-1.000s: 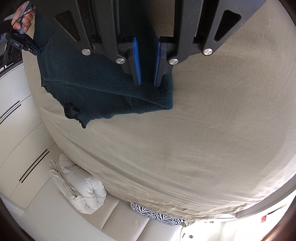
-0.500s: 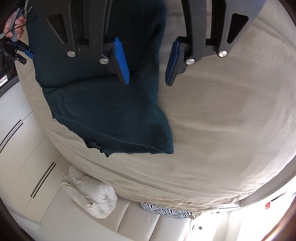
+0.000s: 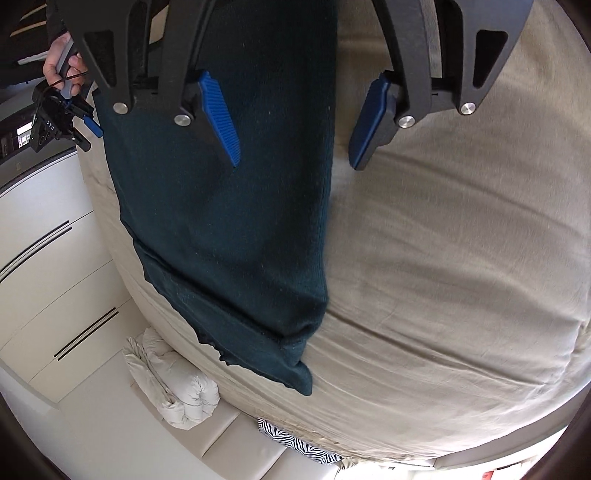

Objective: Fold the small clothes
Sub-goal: 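Open both grippers and move them to the sweater hem, then grasp the hem with both grippers and lift it toward the collar, then carry the held hem over the sweater body toward the collar with both grippers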

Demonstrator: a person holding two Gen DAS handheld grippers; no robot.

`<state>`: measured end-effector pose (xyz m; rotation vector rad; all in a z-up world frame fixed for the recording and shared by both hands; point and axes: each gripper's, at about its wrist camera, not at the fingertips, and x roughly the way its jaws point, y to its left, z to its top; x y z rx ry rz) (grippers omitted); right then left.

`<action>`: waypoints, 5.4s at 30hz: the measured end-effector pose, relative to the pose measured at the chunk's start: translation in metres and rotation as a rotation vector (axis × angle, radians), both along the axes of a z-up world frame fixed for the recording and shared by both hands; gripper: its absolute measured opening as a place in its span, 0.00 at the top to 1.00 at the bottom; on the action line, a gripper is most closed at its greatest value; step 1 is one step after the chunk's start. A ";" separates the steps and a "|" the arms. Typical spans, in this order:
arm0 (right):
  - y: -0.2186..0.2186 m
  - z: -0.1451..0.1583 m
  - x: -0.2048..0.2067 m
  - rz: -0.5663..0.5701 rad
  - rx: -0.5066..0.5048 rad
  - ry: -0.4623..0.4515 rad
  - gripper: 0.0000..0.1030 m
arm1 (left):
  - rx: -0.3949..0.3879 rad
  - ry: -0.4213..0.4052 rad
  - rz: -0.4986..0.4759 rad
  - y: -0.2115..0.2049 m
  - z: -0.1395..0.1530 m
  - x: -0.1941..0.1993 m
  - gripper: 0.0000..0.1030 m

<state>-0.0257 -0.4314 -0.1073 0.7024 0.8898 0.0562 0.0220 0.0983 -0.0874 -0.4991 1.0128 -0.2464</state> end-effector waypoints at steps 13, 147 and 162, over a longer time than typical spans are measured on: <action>-0.035 0.005 -0.054 -0.023 -0.071 0.087 0.44 | -0.018 0.074 -0.073 0.000 0.001 -0.040 0.38; -0.051 0.098 0.137 0.027 0.139 -0.068 0.94 | -0.337 -0.025 -0.023 0.044 0.083 0.140 0.94; -0.049 0.083 0.227 0.015 0.140 -0.045 0.94 | -0.354 0.015 0.019 0.049 0.060 0.221 0.94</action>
